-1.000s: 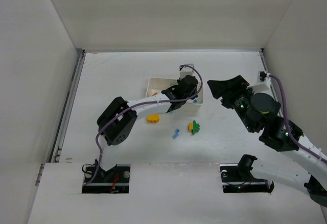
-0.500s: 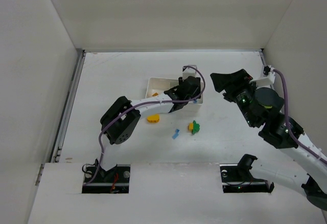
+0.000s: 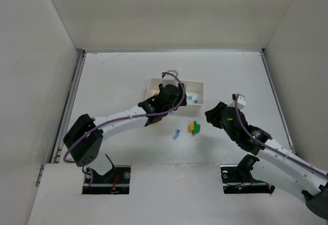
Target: Sort the legos into containers by color
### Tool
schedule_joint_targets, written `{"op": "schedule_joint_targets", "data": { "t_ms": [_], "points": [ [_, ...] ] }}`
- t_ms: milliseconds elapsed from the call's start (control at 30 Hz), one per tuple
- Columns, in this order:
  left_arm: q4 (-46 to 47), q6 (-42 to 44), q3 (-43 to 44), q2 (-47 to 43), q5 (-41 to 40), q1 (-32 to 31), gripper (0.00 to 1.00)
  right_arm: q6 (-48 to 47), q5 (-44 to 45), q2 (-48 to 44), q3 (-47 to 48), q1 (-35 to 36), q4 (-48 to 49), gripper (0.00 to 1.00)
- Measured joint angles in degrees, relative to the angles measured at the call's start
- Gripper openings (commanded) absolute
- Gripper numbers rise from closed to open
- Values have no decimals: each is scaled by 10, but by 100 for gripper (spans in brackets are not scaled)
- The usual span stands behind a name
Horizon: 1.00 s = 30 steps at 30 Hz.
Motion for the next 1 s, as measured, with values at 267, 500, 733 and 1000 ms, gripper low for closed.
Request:
{"op": "schedule_joint_targets", "data": {
  "t_ms": [267, 500, 733, 1000],
  "points": [
    [-27, -57, -117, -96, 5, 2, 52, -8, -54, 123, -29, 61, 9, 79],
    [-73, -94, -168, -129, 33, 7, 51, -30, -69, 229, -22, 73, 18, 74],
    [-71, -104, -185, -154, 52, 22, 50, -55, -79, 297, 4, 68, 19, 70],
    [-74, -116, -193, -155, 103, 35, 44, -78, -83, 336, 32, 50, 31, 60]
  ]
}}
